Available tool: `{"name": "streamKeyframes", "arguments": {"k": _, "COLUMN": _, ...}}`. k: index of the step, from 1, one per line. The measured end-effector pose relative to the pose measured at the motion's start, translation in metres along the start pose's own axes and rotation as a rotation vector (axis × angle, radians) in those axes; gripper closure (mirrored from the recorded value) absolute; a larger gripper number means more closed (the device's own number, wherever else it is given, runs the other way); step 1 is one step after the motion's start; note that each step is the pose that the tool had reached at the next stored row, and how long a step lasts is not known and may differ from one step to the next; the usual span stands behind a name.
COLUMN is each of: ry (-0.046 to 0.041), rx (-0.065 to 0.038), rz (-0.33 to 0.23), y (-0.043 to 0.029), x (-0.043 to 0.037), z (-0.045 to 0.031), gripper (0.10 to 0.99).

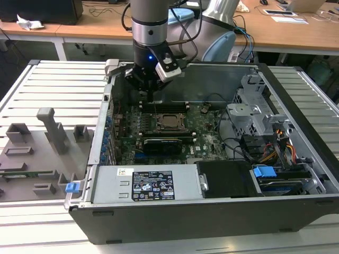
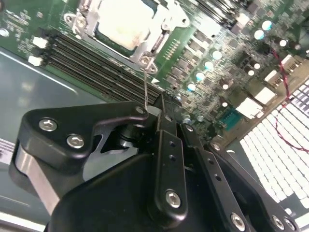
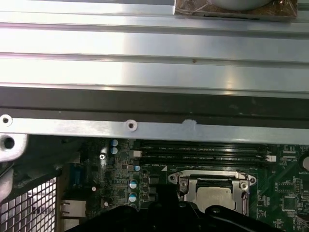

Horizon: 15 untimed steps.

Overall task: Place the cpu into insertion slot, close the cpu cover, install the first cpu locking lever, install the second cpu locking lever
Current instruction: 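Install the first cpu locking lever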

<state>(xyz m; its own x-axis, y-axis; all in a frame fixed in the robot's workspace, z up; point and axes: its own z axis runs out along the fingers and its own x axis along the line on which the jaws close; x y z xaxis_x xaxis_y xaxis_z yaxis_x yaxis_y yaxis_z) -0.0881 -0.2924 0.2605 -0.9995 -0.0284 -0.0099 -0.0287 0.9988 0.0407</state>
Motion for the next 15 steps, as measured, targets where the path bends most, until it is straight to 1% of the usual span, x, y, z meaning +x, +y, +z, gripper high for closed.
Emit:
{"name": "streamKeyframes", "arguments": {"k": 1, "ry": -0.0001, "rx": 0.000, "rz": 0.000, "y": -0.0001, "x": -0.0034, "z": 0.0001, "gripper": 0.980}}
{"name": "streamKeyframes", "arguments": {"k": 2, "ry": -0.0001, "rx": 0.000, "rz": 0.000, "y": -0.0003, "x": -0.0099, "z": 0.0001, "gripper": 0.980}}
{"name": "streamKeyframes", "arguments": {"k": 4, "ry": 0.0001, "rx": 0.000, "rz": 0.000, "y": -0.0005, "x": -0.0176, "z": 0.0003, "gripper": 0.980}}
{"name": "streamKeyframes", "arguments": {"k": 8, "ry": 0.0004, "rx": 0.000, "rz": 0.000, "y": -0.0009, "x": -0.0359, "z": 0.0007, "gripper": 0.980}}
{"name": "streamKeyframes", "arguments": {"k": 9, "ry": 0.0004, "rx": 0.000, "rz": 0.000, "y": -0.0010, "x": -0.0397, "z": 0.0008, "gripper": 0.980}}
{"name": "streamKeyframes", "arguments": {"k": 10, "ry": 0.0004, "rx": -0.001, "rz": 0.000, "y": -0.0011, "x": -0.0419, "z": 0.0008, "gripper": 0.980}}
{"name": "streamKeyframes", "arguments": {"k": 11, "ry": 0.0003, "rx": -0.007, "rz": 0.000, "y": -0.0012, "x": -0.0434, "z": 0.0010, "gripper": 0.980}}
{"name": "streamKeyframes", "arguments": {"k": 12, "ry": 0.0000, "rx": -0.016, "rz": 0.000, "y": -0.0012, "x": -0.0438, "z": 0.0012, "gripper": 0.980}}
{"name": "streamKeyframes", "arguments": {"k": 13, "ry": -0.0004, "rx": -0.029, "rz": -0.001, "y": -0.0012, "x": -0.0438, "z": 0.0014, "gripper": 0.980}}
{"name": "streamKeyframes", "arguments": {"k": 14, "ry": -0.0006, "rx": -0.034, "rz": -0.003, "y": -0.0012, "x": -0.0444, "z": 0.0022, "gripper": 0.980}}
{"name": "streamKeyframes", "arguments": {"k": 15, "ry": -0.0006, "rx": -0.034, "rz": -0.003, "y": -0.0013, "x": -0.0453, "z": 0.0040, "gripper": 0.980}}
